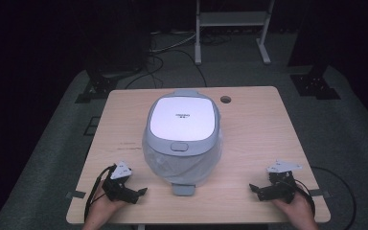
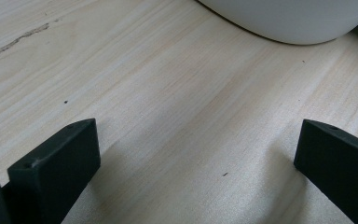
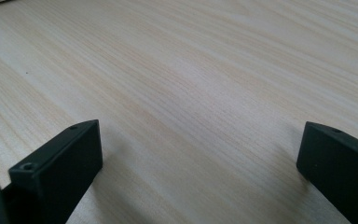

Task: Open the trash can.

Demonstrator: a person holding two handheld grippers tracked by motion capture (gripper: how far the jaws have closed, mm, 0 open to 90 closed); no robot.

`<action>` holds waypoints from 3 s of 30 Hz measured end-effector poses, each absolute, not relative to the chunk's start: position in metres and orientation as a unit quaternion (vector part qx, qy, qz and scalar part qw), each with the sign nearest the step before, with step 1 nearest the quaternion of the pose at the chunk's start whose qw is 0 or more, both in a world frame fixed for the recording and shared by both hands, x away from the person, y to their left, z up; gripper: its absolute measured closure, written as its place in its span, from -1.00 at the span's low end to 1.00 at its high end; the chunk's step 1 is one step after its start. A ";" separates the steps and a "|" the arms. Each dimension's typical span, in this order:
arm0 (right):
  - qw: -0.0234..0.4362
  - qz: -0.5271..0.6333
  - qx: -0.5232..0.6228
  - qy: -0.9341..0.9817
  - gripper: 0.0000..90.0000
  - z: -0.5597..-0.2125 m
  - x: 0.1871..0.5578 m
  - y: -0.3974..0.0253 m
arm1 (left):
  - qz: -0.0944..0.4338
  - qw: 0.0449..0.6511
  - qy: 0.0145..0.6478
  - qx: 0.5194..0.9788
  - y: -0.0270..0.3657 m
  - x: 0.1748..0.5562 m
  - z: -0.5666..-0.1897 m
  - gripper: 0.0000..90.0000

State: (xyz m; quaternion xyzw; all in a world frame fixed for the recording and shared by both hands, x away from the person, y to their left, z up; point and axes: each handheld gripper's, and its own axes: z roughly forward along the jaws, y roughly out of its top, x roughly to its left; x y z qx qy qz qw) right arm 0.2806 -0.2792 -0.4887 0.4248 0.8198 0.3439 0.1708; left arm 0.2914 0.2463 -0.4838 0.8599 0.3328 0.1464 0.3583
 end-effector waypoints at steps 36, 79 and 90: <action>0.171 0.344 0.425 0.819 -1.00 -0.489 0.281 -0.279 | 0.129 0.418 0.315 0.842 0.251 0.286 -0.460 -0.11; 0.171 0.344 0.425 0.820 -1.00 -0.489 0.281 -0.279 | 0.083 0.507 0.265 0.816 0.246 0.266 -0.361 1.00; 0.171 0.343 0.425 0.820 -1.00 -0.489 0.281 -0.279 | 0.075 0.534 0.241 0.807 0.240 0.260 -0.326 1.00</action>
